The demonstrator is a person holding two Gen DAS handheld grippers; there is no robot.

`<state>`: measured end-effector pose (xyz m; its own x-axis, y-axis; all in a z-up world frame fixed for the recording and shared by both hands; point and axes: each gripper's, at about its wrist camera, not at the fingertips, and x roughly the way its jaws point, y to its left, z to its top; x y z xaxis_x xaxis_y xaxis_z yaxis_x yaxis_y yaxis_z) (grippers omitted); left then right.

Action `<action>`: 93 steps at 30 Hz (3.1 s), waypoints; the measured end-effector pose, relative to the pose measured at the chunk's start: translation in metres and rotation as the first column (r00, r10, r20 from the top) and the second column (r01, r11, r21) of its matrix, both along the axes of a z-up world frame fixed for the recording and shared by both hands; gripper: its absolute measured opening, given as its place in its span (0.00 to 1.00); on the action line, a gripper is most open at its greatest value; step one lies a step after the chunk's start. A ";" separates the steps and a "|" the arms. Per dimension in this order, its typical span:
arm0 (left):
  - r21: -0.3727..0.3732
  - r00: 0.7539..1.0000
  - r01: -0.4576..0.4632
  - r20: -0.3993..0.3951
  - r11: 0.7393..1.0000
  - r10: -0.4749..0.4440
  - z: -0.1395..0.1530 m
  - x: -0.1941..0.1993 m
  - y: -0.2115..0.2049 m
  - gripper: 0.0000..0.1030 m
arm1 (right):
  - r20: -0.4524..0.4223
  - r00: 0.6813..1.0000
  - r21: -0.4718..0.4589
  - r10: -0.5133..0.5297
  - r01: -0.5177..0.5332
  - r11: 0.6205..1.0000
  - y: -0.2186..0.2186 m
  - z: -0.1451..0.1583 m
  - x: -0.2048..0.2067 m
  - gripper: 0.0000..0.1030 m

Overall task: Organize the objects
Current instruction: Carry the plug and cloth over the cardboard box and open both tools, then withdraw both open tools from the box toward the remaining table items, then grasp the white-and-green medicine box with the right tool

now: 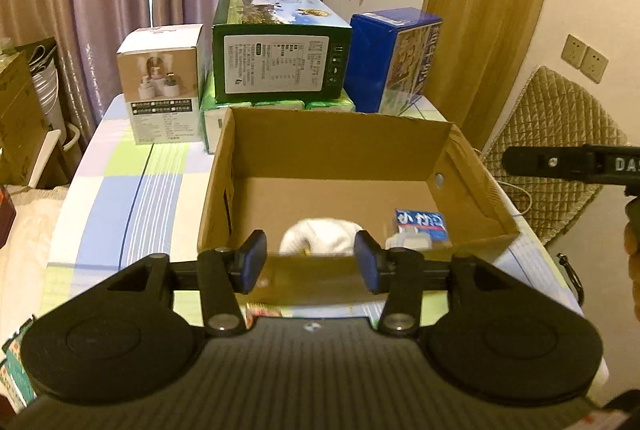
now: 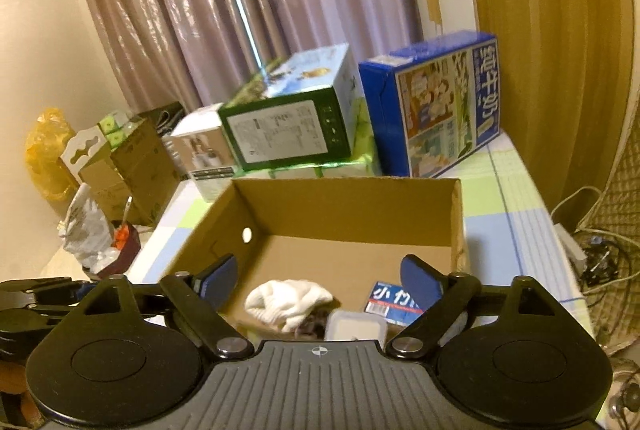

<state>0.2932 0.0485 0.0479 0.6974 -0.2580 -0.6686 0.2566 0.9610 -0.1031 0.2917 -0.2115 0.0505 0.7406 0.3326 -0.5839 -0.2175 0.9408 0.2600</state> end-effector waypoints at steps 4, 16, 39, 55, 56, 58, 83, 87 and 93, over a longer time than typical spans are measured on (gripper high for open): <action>-0.001 1.000 -0.011 0.014 1.000 0.011 0.009 -0.040 0.004 0.54 | 0.020 1.000 -0.023 0.009 -0.008 1.000 0.003 0.009 -0.041 0.90; 0.022 0.996 -0.081 0.028 0.997 0.080 0.017 -0.129 0.027 0.72 | -0.004 0.998 -0.038 0.055 -0.055 0.998 0.014 -0.022 -0.143 0.92; 0.099 0.993 -0.114 -0.002 0.988 0.115 -0.033 -0.150 0.036 0.93 | -0.013 0.987 -0.104 0.163 -0.163 0.981 0.046 -0.075 -0.178 0.92; 0.145 0.987 -0.143 -0.059 0.979 0.153 -0.087 -0.120 0.059 0.97 | -0.010 0.948 -0.194 0.318 -0.313 0.930 0.081 -0.142 -0.138 0.88; 0.148 0.988 -0.135 -0.059 0.980 0.145 -0.092 -0.117 0.059 0.97 | -0.011 0.946 -0.195 0.323 -0.318 0.928 0.082 -0.147 -0.134 0.84; 0.147 0.991 -0.118 -0.052 0.982 0.127 -0.100 -0.113 0.059 0.97 | -0.023 0.945 -0.189 0.327 -0.326 0.926 0.085 -0.157 -0.127 0.80; 0.146 0.996 -0.019 -0.081 0.989 0.031 -0.145 -0.069 0.046 0.97 | -0.135 0.904 -0.224 0.406 -0.427 0.876 0.115 -0.207 -0.075 0.36; 0.149 0.995 -0.013 -0.093 0.989 0.027 -0.150 -0.068 0.043 0.96 | -0.150 0.924 -0.177 0.351 -0.375 0.910 0.108 -0.205 -0.071 0.36; 0.142 0.995 -0.030 -0.086 0.989 0.042 -0.156 -0.059 0.037 0.85 | -0.146 0.930 -0.198 0.337 -0.361 0.911 0.108 -0.204 -0.074 0.36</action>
<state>0.2342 0.0855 -0.1082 0.6413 -0.1334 -0.7556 0.2176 0.9760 0.0124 0.2175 -0.1037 -0.1533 0.5300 0.4145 -0.7398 -0.5246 0.8457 0.0979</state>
